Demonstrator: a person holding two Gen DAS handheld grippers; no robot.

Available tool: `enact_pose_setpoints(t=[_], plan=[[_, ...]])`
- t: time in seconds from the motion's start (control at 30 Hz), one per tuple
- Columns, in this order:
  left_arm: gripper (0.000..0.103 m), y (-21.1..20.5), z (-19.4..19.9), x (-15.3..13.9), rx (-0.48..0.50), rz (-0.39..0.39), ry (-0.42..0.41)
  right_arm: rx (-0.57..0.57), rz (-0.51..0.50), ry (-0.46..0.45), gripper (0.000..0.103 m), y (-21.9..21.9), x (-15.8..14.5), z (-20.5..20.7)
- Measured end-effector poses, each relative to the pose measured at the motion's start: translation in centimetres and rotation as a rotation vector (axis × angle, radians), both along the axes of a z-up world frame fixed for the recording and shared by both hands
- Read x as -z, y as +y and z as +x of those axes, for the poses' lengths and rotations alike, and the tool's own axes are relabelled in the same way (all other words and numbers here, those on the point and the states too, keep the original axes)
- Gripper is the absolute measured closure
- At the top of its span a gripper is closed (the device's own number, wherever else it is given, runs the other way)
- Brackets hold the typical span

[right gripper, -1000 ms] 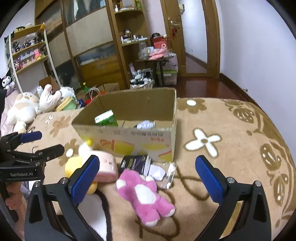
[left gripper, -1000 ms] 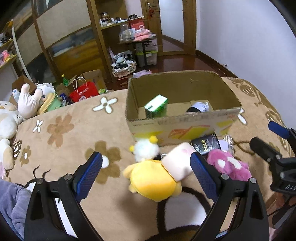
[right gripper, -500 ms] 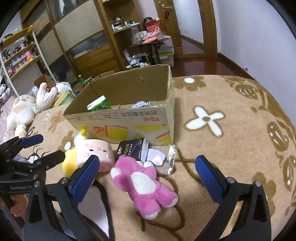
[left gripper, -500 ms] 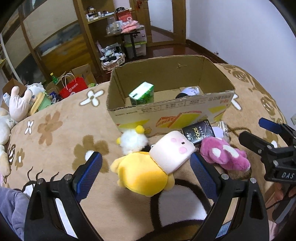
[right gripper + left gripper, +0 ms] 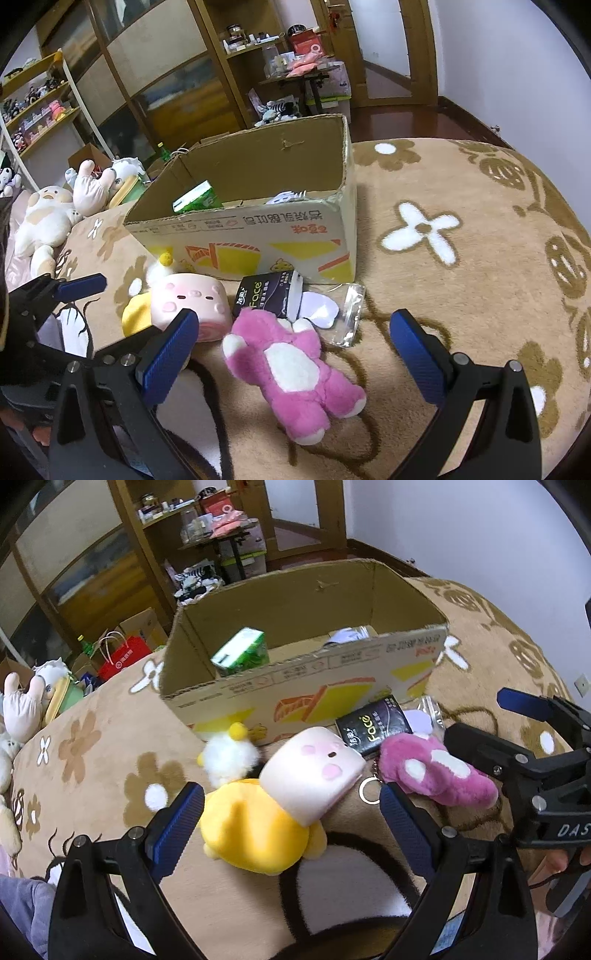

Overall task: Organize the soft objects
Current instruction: 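Grasp the pink-faced plush with the left tool while the right tool grasps the pink bear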

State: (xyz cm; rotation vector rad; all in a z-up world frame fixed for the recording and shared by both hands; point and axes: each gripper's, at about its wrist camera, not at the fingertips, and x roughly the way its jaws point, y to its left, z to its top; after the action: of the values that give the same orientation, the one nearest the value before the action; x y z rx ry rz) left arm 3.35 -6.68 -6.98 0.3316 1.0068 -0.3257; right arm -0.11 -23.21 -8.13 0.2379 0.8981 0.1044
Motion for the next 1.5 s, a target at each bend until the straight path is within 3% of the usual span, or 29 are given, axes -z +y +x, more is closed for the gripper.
enact_pose_setpoints(t=[0.27, 0.53, 0.83, 1.13, 1.2, 1.33, 1.5], plan=[[0.008, -1.1, 0.8, 1.4, 0.036, 0.004, 0.033, -0.007, 0.031, 0.044, 0.0, 0.0, 1.0, 0.7], [0.008, -1.5, 1.9, 3.2, 0.043, 0.055, 0.075, -0.017, 0.072, 0.131, 0.0, 0.0, 3.0, 1.7], [0.009, -2.0, 2.3, 4.8, 0.084, 0.062, 0.117, -0.034, 0.11, 0.224, 0.0, 0.5, 5.6, 3.3], [0.042, -1.1, 2.6, 4.9, 0.069, 0.019, 0.142, -0.049, 0.145, 0.277, 0.001, 0.9, 7.3, 4.6], [0.049, -0.9, 2.7, 4.8, 0.068, 0.015, 0.143, -0.057, 0.155, 0.286, 0.008, 0.8, 7.5, 4.6], [0.053, -0.9, 2.6, 4.8, 0.069, 0.022, 0.143, -0.095, 0.218, 0.313, 0.03, 1.2, 7.9, 4.7], [0.056, -0.9, 2.2, 4.5, 0.072, 0.028, 0.133, -0.099, 0.207, 0.303, 0.031, 1.9, 7.7, 4.5]])
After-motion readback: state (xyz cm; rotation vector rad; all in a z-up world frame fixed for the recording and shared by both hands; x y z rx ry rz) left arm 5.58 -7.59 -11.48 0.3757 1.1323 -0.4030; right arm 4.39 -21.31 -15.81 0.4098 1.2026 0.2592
